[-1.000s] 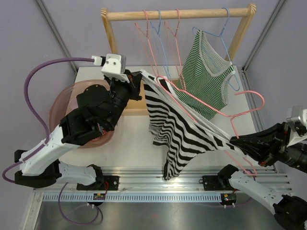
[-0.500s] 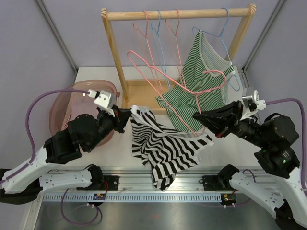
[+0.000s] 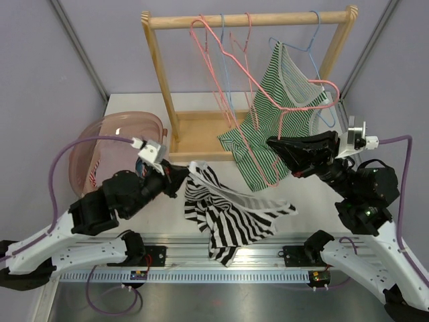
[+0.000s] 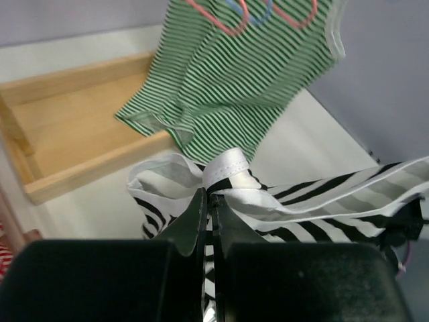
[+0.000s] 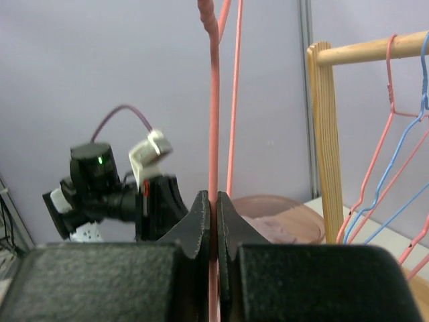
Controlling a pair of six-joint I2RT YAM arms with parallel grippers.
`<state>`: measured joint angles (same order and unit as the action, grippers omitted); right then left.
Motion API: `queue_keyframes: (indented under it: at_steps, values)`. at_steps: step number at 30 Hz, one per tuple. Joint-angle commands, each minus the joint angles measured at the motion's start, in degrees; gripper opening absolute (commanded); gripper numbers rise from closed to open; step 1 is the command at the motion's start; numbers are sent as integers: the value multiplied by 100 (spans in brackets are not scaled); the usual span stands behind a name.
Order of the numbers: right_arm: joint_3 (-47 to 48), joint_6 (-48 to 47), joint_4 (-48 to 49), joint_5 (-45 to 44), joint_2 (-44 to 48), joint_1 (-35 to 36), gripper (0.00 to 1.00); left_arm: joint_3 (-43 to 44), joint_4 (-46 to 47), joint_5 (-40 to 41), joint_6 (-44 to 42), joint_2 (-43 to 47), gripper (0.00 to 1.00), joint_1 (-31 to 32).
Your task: Remove the tank top from the hanger
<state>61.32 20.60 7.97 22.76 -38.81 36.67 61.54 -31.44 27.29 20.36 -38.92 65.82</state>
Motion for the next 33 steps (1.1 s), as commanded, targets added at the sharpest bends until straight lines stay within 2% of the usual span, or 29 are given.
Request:
queue_keyframes:
  at_steps: [1, 2, 3, 4, 5, 6, 7, 9, 11, 15, 17, 18, 21, 22, 25, 28, 29, 33]
  values:
    - [-725, 663, 2398, -571, 40, 42, 0, -659, 927, -1285, -23, -46, 0, -8]
    - [-909, 717, 2864, -650, 40, 42, 0, -913, 1077, -1435, 3, -142, 0, -8]
    - [-1268, 770, 3773, -894, 14, 34, 0, -1011, 1235, -1559, 29, -212, 0, -8]
    - [-1298, 692, 3878, -1071, -39, 42, 0, -1064, 1202, -1490, 99, -317, 0, -8]
    - [-1124, 482, 3418, -1194, -100, 34, 0, -1065, 1123, -1342, 161, -423, 0, -8]
    - [-200, 115, 2500, -1526, -144, 42, 0, -1039, 844, -923, 222, -659, 0, -8]
    - [288, -524, 576, -1642, -258, 34, 0, -1004, 667, -718, 345, -748, 0, -8]
    - [1219, -846, -1304, -2098, -496, 34, 0, -907, 238, -340, 442, -933, 0, 1]
    - [1435, -1102, -1997, -2241, -523, 42, 0, -959, 60, -181, 530, -925, 0, 1]
    - [1927, -1102, -4007, -3277, -584, 34, 0, -960, -283, 179, 679, -846, 1, 1]
    - [2076, -962, -4556, -3567, -611, 42, 0, -890, -546, 268, 733, -846, 11, -8]
    - [2112, -892, -4976, -3664, -593, 34, 0, -863, -643, 312, 759, -846, 23, -8]
    - [2295, -768, -5575, -4128, -531, 34, 0, -749, -968, 505, 838, -776, 47, -8]
    - [2384, -785, -5691, -4209, -558, 34, 0, -662, -1056, 558, 864, -767, 61, 1]
    - [2744, -987, -5885, -4386, -925, 34, 0, -512, -1338, 690, 882, -740, 80, -8]
    - [3402, -1233, -5974, -4342, -1725, 34, 0, -476, -1452, 743, 873, -661, 88, -8]
    - [3778, -1312, -5947, -4342, -2144, 34, 0, -459, -1487, 752, 873, -644, 99, -8]
    - [4975, -1690, -5902, -4422, -3271, -89, 0, -406, -1689, 804, 961, -512, 99, -8]
